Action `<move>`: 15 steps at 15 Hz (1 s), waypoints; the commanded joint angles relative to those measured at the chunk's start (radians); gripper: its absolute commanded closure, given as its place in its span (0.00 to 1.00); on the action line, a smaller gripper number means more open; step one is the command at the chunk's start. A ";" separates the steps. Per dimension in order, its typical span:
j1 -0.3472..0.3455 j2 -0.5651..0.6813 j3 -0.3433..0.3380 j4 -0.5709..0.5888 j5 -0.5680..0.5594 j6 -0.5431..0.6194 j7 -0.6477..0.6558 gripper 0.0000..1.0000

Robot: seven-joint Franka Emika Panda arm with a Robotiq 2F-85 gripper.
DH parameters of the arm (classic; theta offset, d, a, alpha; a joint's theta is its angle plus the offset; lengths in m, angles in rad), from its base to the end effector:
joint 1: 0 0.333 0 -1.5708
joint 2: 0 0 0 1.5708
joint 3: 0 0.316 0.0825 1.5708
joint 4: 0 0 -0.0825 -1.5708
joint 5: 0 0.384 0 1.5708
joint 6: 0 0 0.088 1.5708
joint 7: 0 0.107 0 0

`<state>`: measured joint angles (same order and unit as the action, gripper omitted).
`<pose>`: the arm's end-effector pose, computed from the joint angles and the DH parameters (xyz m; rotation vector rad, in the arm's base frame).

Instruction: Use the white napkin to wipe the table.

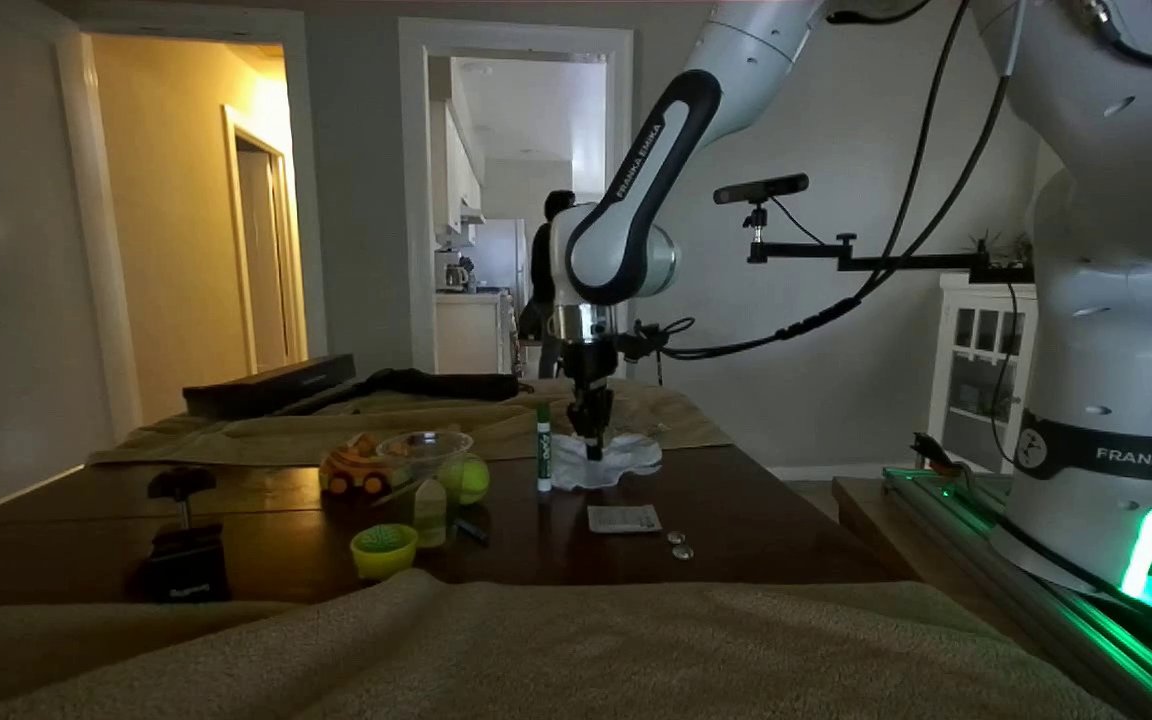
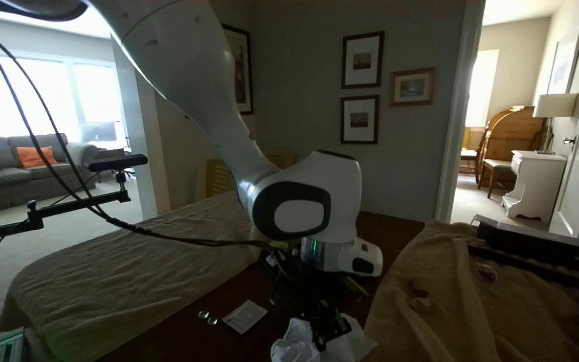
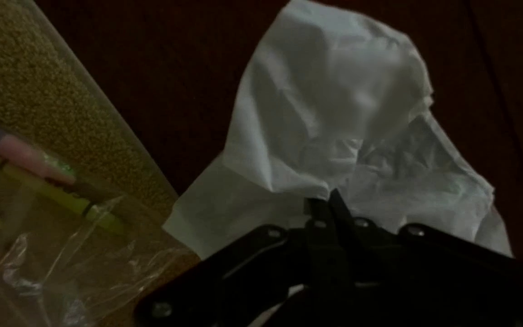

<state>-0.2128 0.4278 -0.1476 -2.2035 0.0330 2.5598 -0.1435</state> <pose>0.5105 -0.1952 0.1811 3.0918 -0.3634 -0.1170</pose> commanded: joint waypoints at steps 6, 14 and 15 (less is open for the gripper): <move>-0.019 0.008 0.055 -0.022 -0.015 -0.061 -0.099 0.99; -0.012 -0.076 0.007 -0.130 -0.091 -0.100 -0.124 0.99; -0.014 -0.071 -0.004 -0.122 -0.102 -0.093 -0.119 0.99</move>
<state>-0.2226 0.3755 -0.1227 -2.3050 -0.0233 2.4683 -0.2649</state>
